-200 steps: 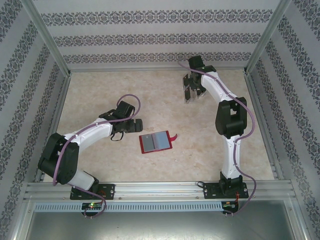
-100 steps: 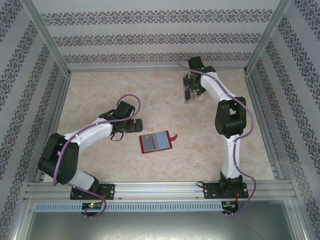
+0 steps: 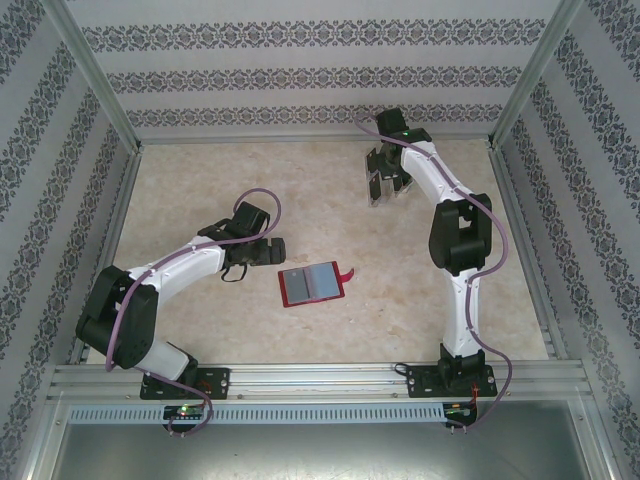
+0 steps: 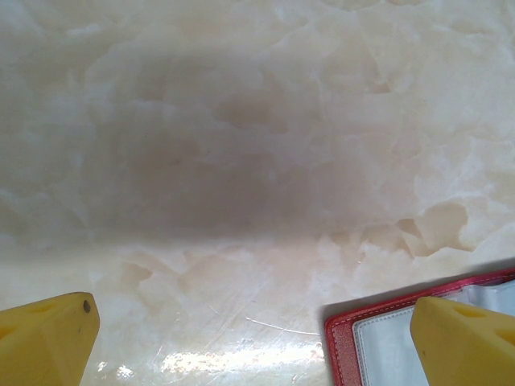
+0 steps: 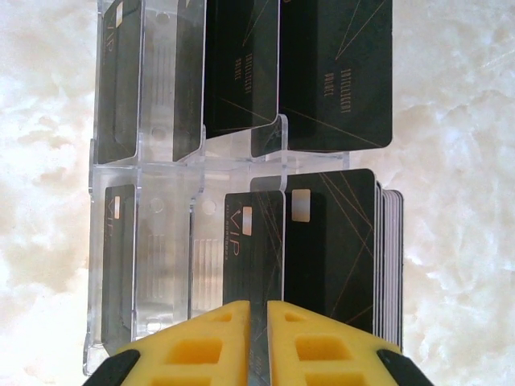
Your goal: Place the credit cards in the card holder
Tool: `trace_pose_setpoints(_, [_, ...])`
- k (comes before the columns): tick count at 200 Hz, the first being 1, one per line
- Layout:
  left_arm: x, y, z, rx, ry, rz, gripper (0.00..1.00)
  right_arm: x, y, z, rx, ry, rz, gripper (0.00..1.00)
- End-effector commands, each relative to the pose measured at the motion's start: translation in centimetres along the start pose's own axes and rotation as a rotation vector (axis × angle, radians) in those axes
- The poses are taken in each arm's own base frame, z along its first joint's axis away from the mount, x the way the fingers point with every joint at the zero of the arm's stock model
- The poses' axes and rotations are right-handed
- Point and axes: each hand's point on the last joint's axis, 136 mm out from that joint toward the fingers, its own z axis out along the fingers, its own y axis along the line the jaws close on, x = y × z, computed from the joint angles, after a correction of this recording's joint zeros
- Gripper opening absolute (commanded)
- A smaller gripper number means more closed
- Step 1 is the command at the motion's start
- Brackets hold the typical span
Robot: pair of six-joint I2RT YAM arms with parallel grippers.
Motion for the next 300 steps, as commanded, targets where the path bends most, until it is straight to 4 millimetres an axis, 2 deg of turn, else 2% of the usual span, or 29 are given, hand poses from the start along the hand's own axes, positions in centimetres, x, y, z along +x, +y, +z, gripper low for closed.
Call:
trace_pose_setpoints(1, [-0.3,0.3,-0.4,0.006,-0.016,0.007,1.0,0.3,0.5,0.3,-0.009,0.024,-0.001,0.15])
trace_pose_setpoints(45, [-0.2,0.2,-0.3,0.01,-0.013,0.008,1.0,0.5,-0.1,0.0,0.008,0.015,0.007,0.22])
trace_pose_setpoints(108, [-0.4,0.0,-0.3,0.017,-0.017,0.006,1.0,0.2,-0.6,-1.2,0.017,-0.013,0.008,0.23])
trace_pose_setpoints(168, [-0.4,0.1,-0.4,0.014,-0.018,0.008,1.0,0.5,-0.9,-0.5,0.039,0.004,-0.002,0.27])
trace_pose_setpoints(236, [-0.5,0.1,-0.4,0.012,-0.023,0.01,1.0,1.0,0.7,0.4,0.003,0.031,-0.021,0.28])
trace_pose_setpoints(300, [-0.5,0.2,-0.3,0.012,-0.025,0.009,1.0,0.7,2.2,-0.4,-0.032,0.013,-0.035,0.24])
